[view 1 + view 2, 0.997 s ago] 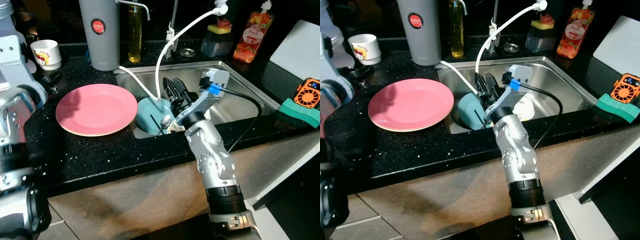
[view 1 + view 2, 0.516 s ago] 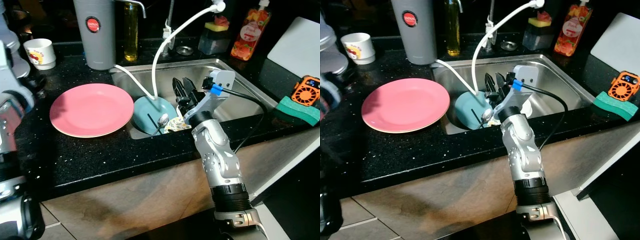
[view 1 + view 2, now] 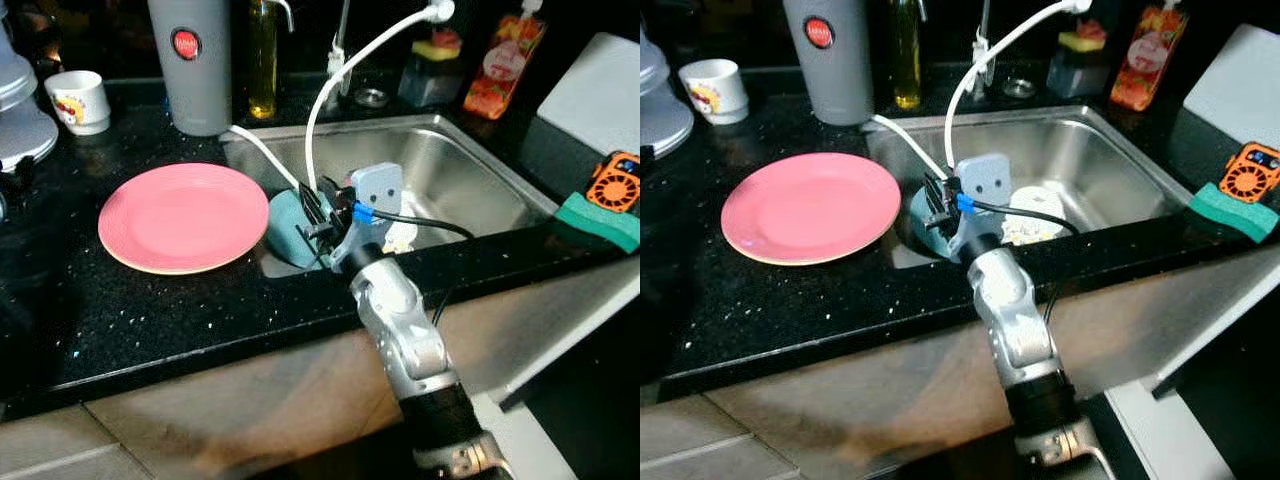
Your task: Kitchen organization
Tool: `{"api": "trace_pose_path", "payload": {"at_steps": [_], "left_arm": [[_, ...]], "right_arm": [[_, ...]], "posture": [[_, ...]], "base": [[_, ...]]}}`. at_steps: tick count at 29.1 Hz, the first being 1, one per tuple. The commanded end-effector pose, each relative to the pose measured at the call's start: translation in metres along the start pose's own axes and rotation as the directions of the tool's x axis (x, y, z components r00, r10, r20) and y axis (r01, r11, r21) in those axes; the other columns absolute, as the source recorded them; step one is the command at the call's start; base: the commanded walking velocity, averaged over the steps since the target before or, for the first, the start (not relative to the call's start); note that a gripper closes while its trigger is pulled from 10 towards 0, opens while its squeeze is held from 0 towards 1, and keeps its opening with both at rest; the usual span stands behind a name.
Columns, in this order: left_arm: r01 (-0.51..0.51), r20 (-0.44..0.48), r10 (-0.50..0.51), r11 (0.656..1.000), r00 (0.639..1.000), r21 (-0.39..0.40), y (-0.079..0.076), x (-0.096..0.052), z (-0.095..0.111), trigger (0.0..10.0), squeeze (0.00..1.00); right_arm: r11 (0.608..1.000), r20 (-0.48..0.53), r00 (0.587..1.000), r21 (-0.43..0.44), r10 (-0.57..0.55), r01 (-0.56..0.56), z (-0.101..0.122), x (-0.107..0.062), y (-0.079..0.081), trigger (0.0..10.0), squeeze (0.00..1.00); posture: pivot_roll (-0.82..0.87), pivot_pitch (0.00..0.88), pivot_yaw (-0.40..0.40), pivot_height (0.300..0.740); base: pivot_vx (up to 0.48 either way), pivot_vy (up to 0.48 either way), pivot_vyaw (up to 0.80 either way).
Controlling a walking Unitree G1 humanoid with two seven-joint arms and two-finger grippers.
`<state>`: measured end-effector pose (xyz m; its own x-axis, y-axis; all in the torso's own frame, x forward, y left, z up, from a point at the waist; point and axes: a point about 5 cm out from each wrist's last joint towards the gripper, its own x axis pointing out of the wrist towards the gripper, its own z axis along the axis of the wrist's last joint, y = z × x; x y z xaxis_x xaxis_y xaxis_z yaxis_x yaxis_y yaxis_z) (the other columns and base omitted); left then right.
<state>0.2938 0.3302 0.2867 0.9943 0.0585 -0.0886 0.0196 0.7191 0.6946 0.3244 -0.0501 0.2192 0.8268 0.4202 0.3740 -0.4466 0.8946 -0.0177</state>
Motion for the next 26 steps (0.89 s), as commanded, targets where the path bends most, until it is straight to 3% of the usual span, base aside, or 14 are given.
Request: {"api": "trace_pose_path", "payload": {"at_steps": [1, 3, 4, 6, 7, 9, 10, 11, 13, 15, 16, 21, 24, 26], "left_arm": [[0.107, 0.016, -0.111, 0.980, 0.994, 0.169, -0.006, -0.004, 0.008, 10.0, 0.00], [0.204, 0.003, -0.213, 0.940, 0.977, 0.274, -0.006, -0.012, 0.012, 10.0, 0.00], [0.204, 0.003, -0.213, 0.940, 0.977, 0.274, -0.006, -0.012, 0.012, 10.0, 0.00], [0.239, -0.010, -0.256, 0.888, 0.967, 0.392, -0.003, -0.017, 0.017, 10.0, 0.00], [0.239, -0.010, -0.256, 0.888, 0.967, 0.392, -0.003, -0.017, 0.017, 10.0, 0.00], [0.249, 0.005, -0.292, 0.823, 0.956, 0.511, -0.010, -0.019, 0.024, 10.0, 0.00], [0.249, 0.005, -0.292, 0.823, 0.956, 0.511, -0.010, -0.019, 0.024, 10.0, 0.00], [0.279, 0.029, -0.358, 0.775, 0.933, 0.566, -0.020, -0.024, 0.029, 10.0, 0.00], [0.290, 0.037, -0.377, 0.767, 0.925, 0.573, -0.023, -0.026, 0.031, 10.0, 0.00], [0.379, 0.085, -0.557, 0.661, 0.826, 0.648, -0.053, -0.038, 0.043, 10.0, 0.00], [0.379, 0.085, -0.557, 0.661, 0.826, 0.648, -0.053, -0.038, 0.043, 10.0, 0.00], [0.463, 0.127, -0.715, 0.566, 0.687, 0.682, -0.078, -0.048, 0.058, 10.0, 0.00], [0.483, 0.167, -0.756, 0.553, 0.632, 0.679, -0.080, -0.052, 0.067, 10.0, 0.00], [0.514, 0.155, -0.788, 0.522, 0.596, 0.680, -0.082, -0.056, 0.069, 10.0, 0.00]], "right_arm": [[1.000, 0.006, 1.000, -0.016, -0.014, 0.014, 0.000, 0.000, -0.004, 10.0, 0.00], [0.999, 0.010, 1.000, -0.023, -0.024, 0.025, 0.001, 0.000, -0.006, 10.0, 0.00], [0.999, 0.010, 1.000, -0.023, -0.024, 0.025, 0.001, 0.000, -0.006, 10.0, 0.00], [0.999, 0.014, 0.999, -0.026, -0.034, 0.035, 0.002, 0.000, -0.008, 10.0, 0.00], [0.999, 0.014, 0.999, -0.026, -0.034, 0.035, 0.002, 0.000, -0.008, 10.0, 0.00], [0.999, 0.017, 0.999, -0.030, -0.038, 0.038, 0.001, 0.000, -0.009, 10.0, 0.00], [0.999, 0.017, 0.999, -0.030, -0.038, 0.038, 0.001, 0.000, -0.009, 10.0, 0.00], [0.999, 0.018, 0.999, -0.032, -0.039, 0.040, 0.001, -0.001, -0.009, 10.0, 0.00], [0.999, 0.018, 0.999, -0.032, -0.040, 0.040, 0.001, -0.001, -0.009, 10.0, 0.00], [0.999, 0.015, 0.999, -0.025, -0.046, 0.046, 0.000, 0.000, -0.011, 10.0, 0.00], [0.999, 0.015, 0.999, -0.025, -0.046, 0.046, 0.000, 0.000, -0.011, 10.0, 0.00], [0.999, 0.018, 0.999, -0.026, -0.031, 0.032, 0.000, 0.003, -0.009, 10.0, 0.00], [0.999, 0.027, 0.999, -0.023, -0.038, 0.038, 0.002, 0.004, -0.009, 10.0, 0.00], [0.999, 0.027, 0.999, -0.024, -0.045, 0.046, 0.002, 0.003, -0.010, 10.0, 0.00]], "posture": [[0.22, 0.067, -0.043, 0.740], [0.22, 0.068, -0.042, 0.740], [0.22, 0.068, -0.042, 0.740], [0.22, 0.064, -0.038, 0.740], [0.22, 0.064, -0.038, 0.740], [0.22, 0.061, -0.031, 0.740], [0.22, 0.061, -0.031, 0.740], [0.23, 0.062, -0.037, 0.740], [0.23, 0.062, -0.037, 0.740], [0.24, 0.065, -0.054, 0.740], [0.24, 0.065, -0.054, 0.740], [0.24, 0.058, -0.049, 0.740], [0.24, 0.058, -0.049, 0.740], [0.23, 0.053, -0.043, 0.740]], "base": [[0.000, 0.000, 0.00], [0.000, 0.000, 0.00], [0.000, 0.000, 0.00], [0.000, 0.000, 0.00], [0.000, 0.000, 0.00], [0.000, 0.000, 0.00], [0.000, 0.000, 0.00], [0.000, 0.000, 0.00], [0.000, 0.000, 0.00], [0.000, 0.000, 0.00], [0.000, 0.000, 0.00], [0.000, 0.000, 0.00], [0.000, 0.000, 0.00], [0.000, 0.000, 0.00]]}}
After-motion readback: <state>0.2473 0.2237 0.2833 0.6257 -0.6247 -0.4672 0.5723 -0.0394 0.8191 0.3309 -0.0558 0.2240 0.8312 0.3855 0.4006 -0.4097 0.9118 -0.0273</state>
